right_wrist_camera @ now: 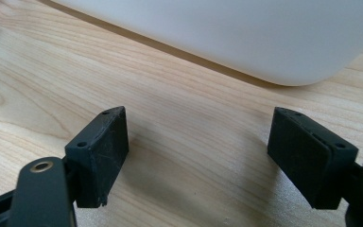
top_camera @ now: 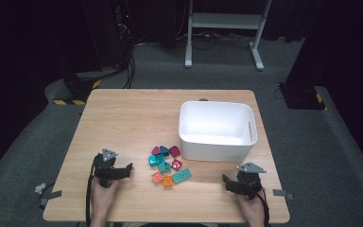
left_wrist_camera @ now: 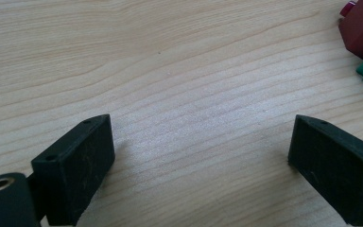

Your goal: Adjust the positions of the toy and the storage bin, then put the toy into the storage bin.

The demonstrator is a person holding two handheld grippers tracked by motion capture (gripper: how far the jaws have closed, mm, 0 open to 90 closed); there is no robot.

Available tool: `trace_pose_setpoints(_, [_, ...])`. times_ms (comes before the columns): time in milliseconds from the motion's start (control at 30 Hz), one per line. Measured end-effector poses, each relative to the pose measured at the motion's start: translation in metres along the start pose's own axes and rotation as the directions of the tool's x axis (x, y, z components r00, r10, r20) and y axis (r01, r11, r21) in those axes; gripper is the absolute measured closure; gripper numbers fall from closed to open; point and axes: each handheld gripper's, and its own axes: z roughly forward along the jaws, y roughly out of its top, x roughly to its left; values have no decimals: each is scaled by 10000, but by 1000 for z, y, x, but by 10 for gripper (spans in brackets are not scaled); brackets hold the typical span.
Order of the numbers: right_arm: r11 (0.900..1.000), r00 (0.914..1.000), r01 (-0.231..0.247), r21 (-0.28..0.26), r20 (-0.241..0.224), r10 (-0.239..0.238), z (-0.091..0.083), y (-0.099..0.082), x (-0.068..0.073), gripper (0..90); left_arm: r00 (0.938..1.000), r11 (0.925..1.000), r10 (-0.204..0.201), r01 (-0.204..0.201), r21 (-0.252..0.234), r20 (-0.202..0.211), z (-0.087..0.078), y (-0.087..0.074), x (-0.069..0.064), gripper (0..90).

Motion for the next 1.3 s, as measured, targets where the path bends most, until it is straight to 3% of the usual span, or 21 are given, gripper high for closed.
trace_pose_setpoints(833, [9999, 9998, 135, 11, -125, -135, 1, 1, 0, 205, 10000, 10000, 51, -51, 36, -17, -1, 0, 0, 81])
trace_pose_setpoints(1000, [9993, 9964, 384, -21, -752, -385, 1, 3, 9, 241, 10000, 10000, 52, -52, 36, -17, -1, 0, 0, 81])
trace_pose_setpoints(1300, [9961, 9857, 887, -27, -1433, -882, 7, 10, 34, 241, 10000, 10000, 52, -52, 37, -16, -1, 0, 0, 81])
